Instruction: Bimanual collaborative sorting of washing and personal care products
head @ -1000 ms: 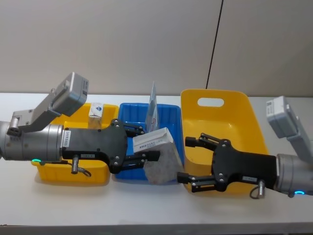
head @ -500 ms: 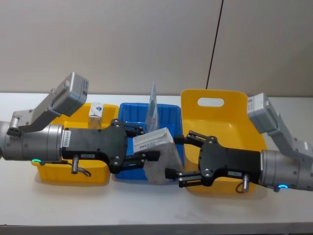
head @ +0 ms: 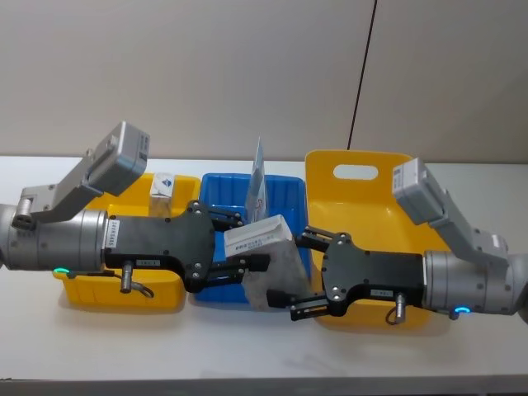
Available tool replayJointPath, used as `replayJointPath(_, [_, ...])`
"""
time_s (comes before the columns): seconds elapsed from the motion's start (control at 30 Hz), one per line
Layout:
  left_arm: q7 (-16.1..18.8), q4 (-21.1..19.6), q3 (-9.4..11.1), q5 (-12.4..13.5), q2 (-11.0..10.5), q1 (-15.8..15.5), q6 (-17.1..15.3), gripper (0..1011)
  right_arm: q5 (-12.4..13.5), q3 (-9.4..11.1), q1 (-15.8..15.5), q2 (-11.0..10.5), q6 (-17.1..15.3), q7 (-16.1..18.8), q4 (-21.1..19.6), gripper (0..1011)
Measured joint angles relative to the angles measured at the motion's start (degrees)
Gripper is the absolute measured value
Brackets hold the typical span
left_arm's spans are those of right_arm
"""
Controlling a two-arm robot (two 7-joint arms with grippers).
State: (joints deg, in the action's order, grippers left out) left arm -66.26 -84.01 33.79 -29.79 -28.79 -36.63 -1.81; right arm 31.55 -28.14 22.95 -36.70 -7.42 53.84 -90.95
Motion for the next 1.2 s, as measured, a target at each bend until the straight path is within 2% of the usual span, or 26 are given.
replayJointPath(0.13, [0.0,0.0,0.0,0.0,0.0,0.0,0.0,376,-0.2,-0.6,0.6,0.0,-0.2,0.4,0.4,992])
replayJointPath(0.27, [0.0,0.0,0.0,0.0,0.0,0.0,0.0,376,-0.4,-1.0,1.0,0.0,-0.4,0.8,0.7,925])
replayJointPath(0.3, [0.0,0.0,0.0,0.0,0.0,0.0,0.0,376,-0.4,-1.2,1.2,0.0,-0.4,0.8,0.8,871])
replayJointPath(0.33, [0.0,0.0,0.0,0.0,0.0,0.0,0.0,376,-0.4,-1.2,1.2,0.0,-0.4,0.9,0.8,871])
replayJointPath(0.87, [0.0,0.0,0.0,0.0,0.0,0.0,0.0,376,-0.7,-2.0,1.9,0.0,-0.6,1.5,1.3,390])
replayJointPath(1.07, [0.0,0.0,0.0,0.0,0.0,0.0,0.0,379,-0.7,-2.1,2.0,0.0,-0.6,1.5,1.3,367])
replayJointPath(1.2, [0.0,0.0,0.0,0.0,0.0,0.0,0.0,484,-0.5,-2.0,1.7,-0.1,-0.8,1.3,1.2,364])
